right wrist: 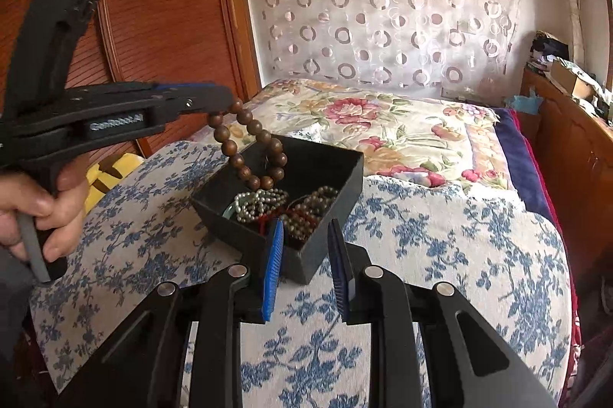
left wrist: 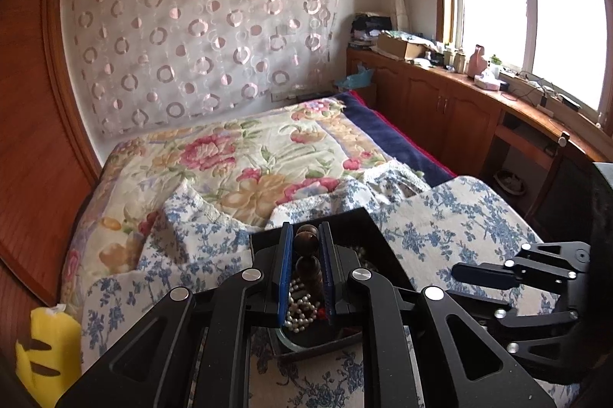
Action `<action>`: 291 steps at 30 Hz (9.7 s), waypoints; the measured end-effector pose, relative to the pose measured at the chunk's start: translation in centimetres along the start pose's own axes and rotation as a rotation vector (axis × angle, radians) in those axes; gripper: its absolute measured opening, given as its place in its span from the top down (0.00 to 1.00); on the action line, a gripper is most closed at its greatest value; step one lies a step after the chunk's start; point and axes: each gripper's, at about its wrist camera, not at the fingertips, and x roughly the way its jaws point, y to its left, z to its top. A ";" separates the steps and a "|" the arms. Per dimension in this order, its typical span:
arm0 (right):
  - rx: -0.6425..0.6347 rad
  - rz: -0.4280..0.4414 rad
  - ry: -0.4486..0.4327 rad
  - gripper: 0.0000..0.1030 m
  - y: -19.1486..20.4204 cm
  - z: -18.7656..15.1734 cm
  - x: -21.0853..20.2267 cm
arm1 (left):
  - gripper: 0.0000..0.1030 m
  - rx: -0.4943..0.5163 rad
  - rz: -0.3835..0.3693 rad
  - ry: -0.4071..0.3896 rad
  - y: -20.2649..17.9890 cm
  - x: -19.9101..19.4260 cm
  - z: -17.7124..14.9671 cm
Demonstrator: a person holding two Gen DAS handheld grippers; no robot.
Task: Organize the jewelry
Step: 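Lower both items into the black box and open both tools, then move both tools back to the gem hair combs on the bed, then grasp the green pendant with the left tool while the right tool grasps the purple gem comb, then carry both items over the black box and open both tools to drop them, then move both tools back to the gold ring and small gold piece, then grasp the gold ring with the left tool while the right tool grasps a small gold piece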
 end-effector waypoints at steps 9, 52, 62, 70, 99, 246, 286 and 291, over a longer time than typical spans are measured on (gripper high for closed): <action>0.000 0.006 0.002 0.75 0.7 -1.2 -1.0 | 0.84 0.027 0.006 0.008 -0.6 -0.5 -1.2; -0.104 0.095 0.179 0.21 9.0 -11.5 -4.6 | 0.44 -0.065 -0.056 0.154 1.6 -7.2 -17.2; -0.177 0.069 0.243 0.21 10.2 -12.0 -2.7 | 0.44 -0.072 -0.077 0.159 1.2 -7.1 -17.5; -0.192 0.070 0.243 0.40 10.3 -12.0 -2.4 | 0.44 -0.070 -0.084 0.163 1.0 -6.9 -17.5; -0.108 0.054 0.092 0.40 6.6 -8.9 -7.5 | 0.44 -0.036 -0.140 0.183 -1.2 -5.8 -17.2; -0.144 0.124 0.219 0.68 10.1 -13.4 -5.0 | 0.23 0.044 -0.124 0.193 -2.7 -4.5 -15.6; -0.071 0.019 0.158 0.90 4.5 -12.3 -6.9 | 0.65 0.147 -0.164 0.241 -7.1 -2.2 -15.3; -0.071 0.020 0.158 0.90 4.5 -12.2 -6.8 | 0.82 0.144 -0.178 0.240 -7.0 -2.3 -15.3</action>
